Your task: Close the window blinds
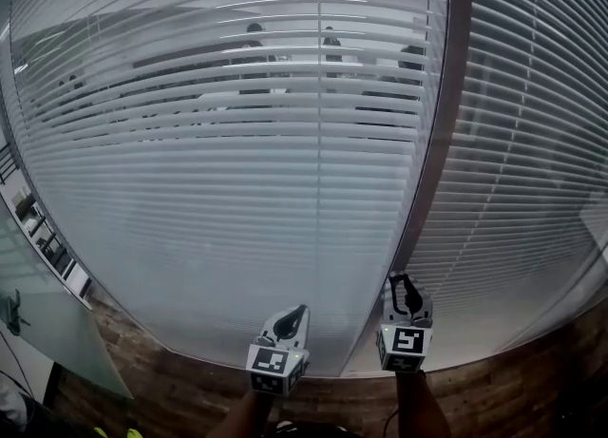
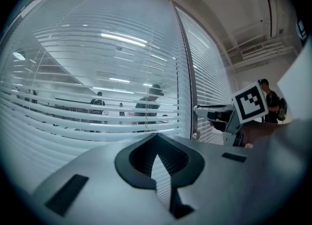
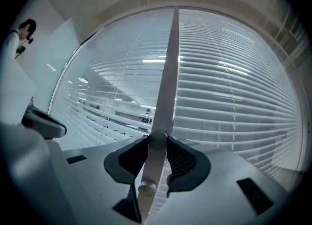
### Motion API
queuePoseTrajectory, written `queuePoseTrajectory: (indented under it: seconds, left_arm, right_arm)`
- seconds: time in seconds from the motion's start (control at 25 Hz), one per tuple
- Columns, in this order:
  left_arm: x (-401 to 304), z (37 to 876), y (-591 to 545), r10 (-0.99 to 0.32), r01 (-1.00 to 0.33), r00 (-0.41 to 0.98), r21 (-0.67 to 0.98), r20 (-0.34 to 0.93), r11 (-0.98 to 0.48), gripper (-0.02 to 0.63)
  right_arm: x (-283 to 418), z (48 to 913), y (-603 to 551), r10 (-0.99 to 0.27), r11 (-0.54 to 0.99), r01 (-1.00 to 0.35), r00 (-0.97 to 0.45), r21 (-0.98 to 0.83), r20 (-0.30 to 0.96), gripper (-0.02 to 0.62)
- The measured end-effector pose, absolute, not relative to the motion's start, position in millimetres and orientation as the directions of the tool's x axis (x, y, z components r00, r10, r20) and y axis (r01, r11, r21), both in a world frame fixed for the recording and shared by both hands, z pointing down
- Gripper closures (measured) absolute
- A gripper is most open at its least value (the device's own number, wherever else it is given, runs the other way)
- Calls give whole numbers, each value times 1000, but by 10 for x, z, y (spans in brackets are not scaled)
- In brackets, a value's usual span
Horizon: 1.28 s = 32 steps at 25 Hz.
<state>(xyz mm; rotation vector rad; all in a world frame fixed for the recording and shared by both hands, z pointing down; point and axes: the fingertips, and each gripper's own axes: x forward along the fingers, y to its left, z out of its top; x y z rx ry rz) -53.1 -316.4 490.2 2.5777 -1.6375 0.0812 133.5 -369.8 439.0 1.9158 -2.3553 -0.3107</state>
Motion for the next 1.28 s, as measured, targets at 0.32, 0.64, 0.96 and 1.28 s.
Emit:
queuePoseTrajectory:
  seconds: [0.32, 0.64, 0.96, 1.28]
  left_arm:
    - [-419, 4821, -3161, -889, -892, 452, 58, 73, -449, 606]
    - [-244, 4818, -3142, -869, -872, 489, 48, 74, -487, 606]
    - [-172, 4810, -3148, -860, -863, 505, 57, 74, -502, 606]
    - [-203, 4847, -3124, -863, -868, 496, 55, 97, -493, 606]
  right_arm:
    - [1257, 4388, -3655, -979, 187, -739, -192, 647, 64, 468]
    - [1221, 4461, -3645, -981, 133, -226, -168, 965, 95, 468]
    - [1137, 4500, -3633, -979, 105, 196, -152, 975, 136, 468]
    - [1205, 4460, -3626, -978, 87, 52, -187, 995, 95, 462]
